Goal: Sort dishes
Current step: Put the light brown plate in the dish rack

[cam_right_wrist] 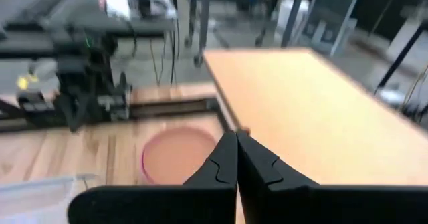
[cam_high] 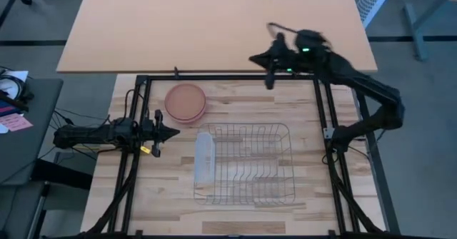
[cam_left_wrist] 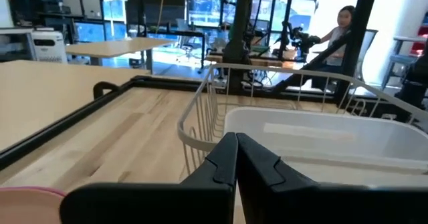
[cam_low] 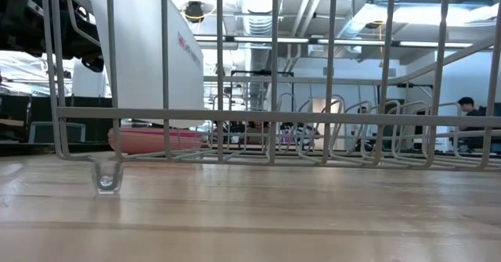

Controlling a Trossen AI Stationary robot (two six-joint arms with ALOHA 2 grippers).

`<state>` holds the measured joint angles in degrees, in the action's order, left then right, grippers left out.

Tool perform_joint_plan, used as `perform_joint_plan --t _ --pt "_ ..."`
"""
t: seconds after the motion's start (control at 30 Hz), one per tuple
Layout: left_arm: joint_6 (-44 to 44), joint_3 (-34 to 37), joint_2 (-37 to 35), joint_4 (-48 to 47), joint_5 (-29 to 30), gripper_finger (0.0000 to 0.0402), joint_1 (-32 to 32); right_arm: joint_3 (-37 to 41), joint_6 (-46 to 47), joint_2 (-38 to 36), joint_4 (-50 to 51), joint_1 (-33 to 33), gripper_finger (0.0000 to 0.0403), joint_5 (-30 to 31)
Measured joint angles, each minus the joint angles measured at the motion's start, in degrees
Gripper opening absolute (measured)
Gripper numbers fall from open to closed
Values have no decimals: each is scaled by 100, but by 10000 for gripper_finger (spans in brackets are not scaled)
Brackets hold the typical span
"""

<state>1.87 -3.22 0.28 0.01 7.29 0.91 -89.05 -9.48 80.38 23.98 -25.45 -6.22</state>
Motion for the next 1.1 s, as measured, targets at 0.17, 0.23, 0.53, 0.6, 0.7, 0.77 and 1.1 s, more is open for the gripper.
perform_joint_plan --t 0.17,0.23,0.53,0.6,0.7,0.77,1.1 --pt "-8 -76 -1 11 0 0 0 274 197 548 -292 31 4 -7" --pt "-7 -76 0 8 -2 0 0 373 245 731 -401 36 4 -15" --pt "-13 -83 0 15 -17 0 0 991 970 1231 -1853 128 4 -11" --pt "-13 -89 0 19 -22 0 0 1013 1190 1447 -2132 174 4 -5" --pt "-13 -90 0 19 -22 0 0 1016 1372 1744 -2642 232 4 0" --pt "12 -92 0 24 -22 0 0 1016 1400 1867 -2867 266 4 -1" --pt "309 -499 232 -387 844 9 -41 1016 1328 1826 -2963 514 4 2"
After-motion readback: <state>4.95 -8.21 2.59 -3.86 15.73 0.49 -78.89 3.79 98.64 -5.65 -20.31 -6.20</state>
